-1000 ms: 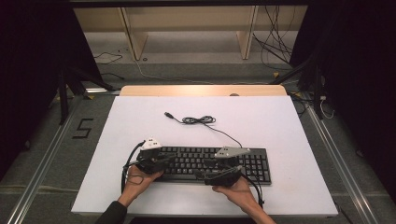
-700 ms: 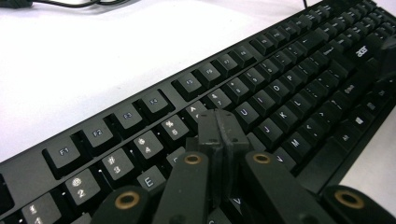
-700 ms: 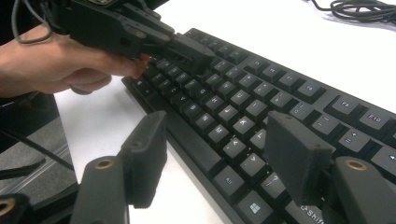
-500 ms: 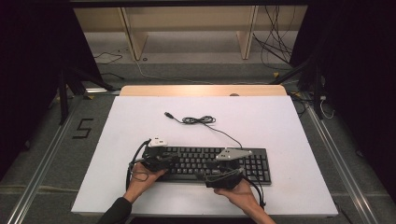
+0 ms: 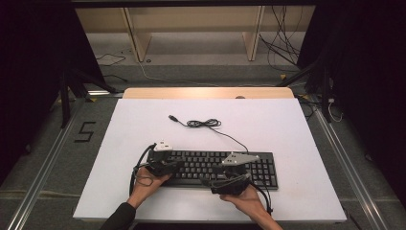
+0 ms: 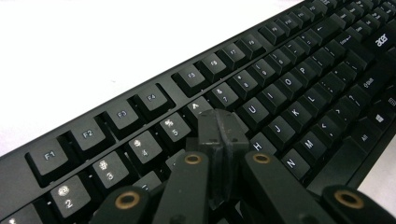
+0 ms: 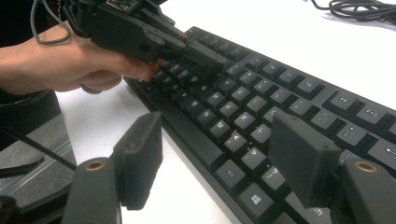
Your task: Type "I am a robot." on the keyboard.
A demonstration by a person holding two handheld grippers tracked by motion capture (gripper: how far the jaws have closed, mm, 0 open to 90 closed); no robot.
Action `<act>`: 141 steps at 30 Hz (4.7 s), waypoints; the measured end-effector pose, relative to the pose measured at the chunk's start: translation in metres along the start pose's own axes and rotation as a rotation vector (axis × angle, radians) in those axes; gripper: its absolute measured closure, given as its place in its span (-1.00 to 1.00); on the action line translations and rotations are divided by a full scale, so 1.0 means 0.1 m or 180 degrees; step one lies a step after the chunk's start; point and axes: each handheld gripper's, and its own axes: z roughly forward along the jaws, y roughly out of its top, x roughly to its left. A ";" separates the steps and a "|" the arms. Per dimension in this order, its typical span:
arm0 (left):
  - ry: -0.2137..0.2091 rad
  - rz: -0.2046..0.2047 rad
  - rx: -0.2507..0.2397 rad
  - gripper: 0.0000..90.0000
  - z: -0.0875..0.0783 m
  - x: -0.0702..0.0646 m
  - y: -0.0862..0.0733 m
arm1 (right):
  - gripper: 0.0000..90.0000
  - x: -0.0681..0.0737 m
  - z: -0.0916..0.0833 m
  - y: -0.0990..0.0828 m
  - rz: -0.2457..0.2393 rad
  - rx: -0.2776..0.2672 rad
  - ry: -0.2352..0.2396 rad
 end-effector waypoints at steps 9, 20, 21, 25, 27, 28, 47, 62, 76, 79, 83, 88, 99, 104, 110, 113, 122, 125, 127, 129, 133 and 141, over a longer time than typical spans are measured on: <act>0.0000 -0.0026 -0.0027 0.98 0.01 -0.01 -0.01 | -0.20 0.01 0.00 0.00 -0.0014 0.0003 -0.0005; -0.0056 -0.0105 -0.0226 0.88 -0.11 0.02 0.01 | -0.21 0.00 0.00 0.00 0.0005 0.0001 -0.0020; -0.0052 -0.0100 -0.0248 0.87 -0.13 0.03 0.01 | -0.21 0.00 0.00 0.00 0.0005 0.0001 -0.0019; -0.0078 -0.0129 -0.0317 0.79 -0.19 0.04 0.01 | -0.21 -0.01 0.01 0.00 0.0001 0.0004 -0.0025; -0.0100 -0.0148 -0.0341 0.76 -0.21 0.04 0.01 | -0.21 -0.01 0.01 0.00 0.0002 0.0002 -0.0027; -0.0100 -0.0143 -0.0355 0.74 -0.22 0.04 0.01 | -0.21 -0.01 0.02 0.00 0.0002 0.0004 -0.0031; -0.0256 -0.0298 -0.0550 0.08 -0.41 0.06 -0.08 | -0.20 -0.03 0.04 0.01 0.0017 0.0011 -0.0038; -0.0292 -0.0355 -0.0766 -0.16 -0.59 0.07 -0.23 | 0.11 -0.05 0.10 0.02 0.0042 0.0116 -0.0127; -0.0297 -0.0169 -0.0948 -0.30 -0.74 -0.03 -0.39 | 0.67 -0.10 0.15 0.01 0.0038 0.0198 -0.0205; -0.0288 -0.0122 -0.0987 -0.31 -0.77 -0.04 -0.42 | 0.78 -0.10 0.17 0.00 0.0011 0.0223 -0.0210; -0.0258 -0.0066 -0.0983 -0.32 -0.79 -0.06 -0.45 | 0.89 -0.10 0.19 0.00 -0.0008 0.0281 -0.0236; -0.0249 -0.0027 -0.0973 -0.35 -0.81 -0.07 -0.49 | 0.96 -0.12 0.21 0.00 -0.0013 0.0315 -0.0265; -0.0267 -0.0077 -0.0991 -0.38 -0.85 -0.07 -0.57 | 1.00 -0.12 0.26 -0.02 -0.0022 0.0389 -0.0290; -0.0260 -0.0104 -0.0993 -0.39 -0.87 -0.07 -0.60 | 1.00 -0.13 0.28 -0.03 -0.0028 0.0422 -0.0301; -0.0244 -0.0116 -0.0993 -0.40 -0.88 -0.05 -0.62 | 1.00 -0.14 0.29 -0.03 -0.0019 0.0449 -0.0312; -0.0243 -0.0127 -0.0994 -0.41 -0.88 -0.04 -0.62 | 1.00 -0.15 0.30 -0.04 -0.0021 0.0470 -0.0323; -0.0248 -0.0124 -0.1000 -0.42 -0.88 -0.04 -0.62 | 1.00 -0.13 0.34 -0.07 -0.0079 0.0488 -0.0368; -0.0243 -0.0124 -0.1000 -0.42 -0.88 -0.04 -0.62 | 1.00 -0.13 0.34 -0.07 -0.0079 0.0491 -0.0383; -0.0242 -0.0122 -0.1002 -0.42 -0.88 -0.05 -0.62 | 1.00 -0.13 0.34 -0.07 -0.0070 0.0490 -0.0380; -0.0238 -0.0121 -0.1002 -0.42 -0.88 -0.04 -0.62 | 1.00 -0.13 0.34 -0.07 -0.0061 0.0485 -0.0375; -0.0238 -0.0139 -0.1004 -0.42 -0.88 -0.04 -0.62 | 1.00 -0.14 0.32 -0.06 -0.0016 0.0468 -0.0352; -0.0234 -0.0143 -0.1005 -0.42 -0.88 -0.04 -0.62 | 0.97 -0.15 0.26 -0.05 0.0027 0.0387 -0.0318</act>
